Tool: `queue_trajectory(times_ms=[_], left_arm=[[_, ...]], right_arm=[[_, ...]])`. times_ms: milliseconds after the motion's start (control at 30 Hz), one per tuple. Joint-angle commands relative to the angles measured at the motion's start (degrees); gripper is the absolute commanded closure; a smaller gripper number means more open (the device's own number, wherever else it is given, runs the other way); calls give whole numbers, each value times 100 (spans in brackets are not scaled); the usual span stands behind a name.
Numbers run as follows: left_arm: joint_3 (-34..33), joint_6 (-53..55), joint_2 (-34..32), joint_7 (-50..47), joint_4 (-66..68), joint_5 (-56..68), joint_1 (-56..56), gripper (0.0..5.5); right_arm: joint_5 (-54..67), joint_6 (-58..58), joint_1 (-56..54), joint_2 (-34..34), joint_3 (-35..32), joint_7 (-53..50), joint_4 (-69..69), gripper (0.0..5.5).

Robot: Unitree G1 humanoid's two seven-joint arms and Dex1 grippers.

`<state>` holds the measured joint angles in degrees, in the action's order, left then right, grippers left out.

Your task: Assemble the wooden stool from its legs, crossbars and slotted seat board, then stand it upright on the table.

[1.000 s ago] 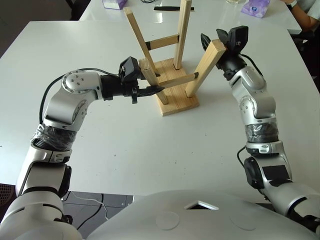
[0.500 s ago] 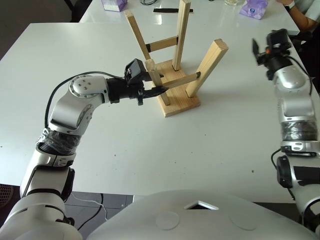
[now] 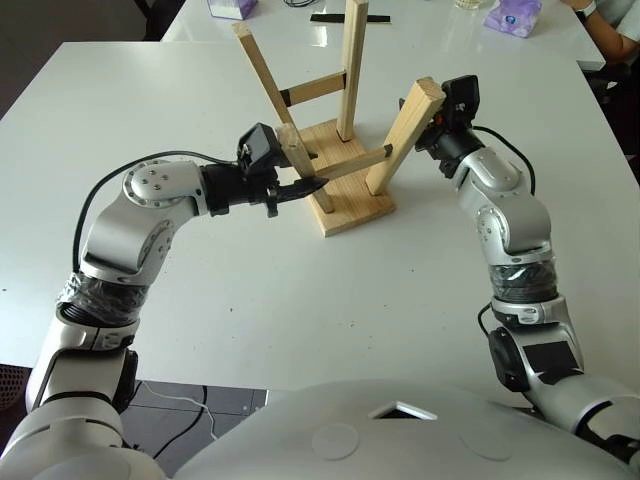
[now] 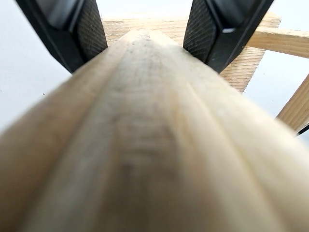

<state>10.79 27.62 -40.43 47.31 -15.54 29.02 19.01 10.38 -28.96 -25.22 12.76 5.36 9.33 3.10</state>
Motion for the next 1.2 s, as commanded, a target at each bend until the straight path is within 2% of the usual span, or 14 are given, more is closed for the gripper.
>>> queue_trajectory(times_ms=[33,67,133,167,433,633,733,900,1033,1200], left_arm=[[1195,1296,554,-368,-624,-41,-420,345],[1285,1544,535,-424,-830,21,-431,345],[1049,1810,653,-487,-1234,568,-545,345],[909,1933,675,-472,-1403,837,-573,308],[183,2588,1106,-1003,-1389,1473,-98,160],[221,2541,1017,-934,-1547,1399,-415,155],[66,2371,959,-941,-1534,1290,-491,155],[-713,2646,1320,-1338,-1445,1977,-435,155],[-1018,2699,888,-1040,-1656,2185,-697,98],[-1271,2097,116,-71,-1623,1899,-1469,98]], right_arm=[[-306,798,-481,-64,779,900,-361,262],[-474,998,-507,56,726,932,-618,262],[-784,1390,-634,294,589,915,-1241,262],[-816,1516,-702,368,481,932,-1507,262],[-1214,2649,-870,724,245,1104,-2984,262],[-1246,3091,-828,815,47,1093,-3534,262],[-1216,3141,-756,1068,-158,1096,-3454,262],[-1149,3064,-424,1362,-408,1183,-3056,262],[-1058,2818,57,1585,-559,1373,-2431,262],[-927,2280,1123,2249,-461,2415,-1027,262]])
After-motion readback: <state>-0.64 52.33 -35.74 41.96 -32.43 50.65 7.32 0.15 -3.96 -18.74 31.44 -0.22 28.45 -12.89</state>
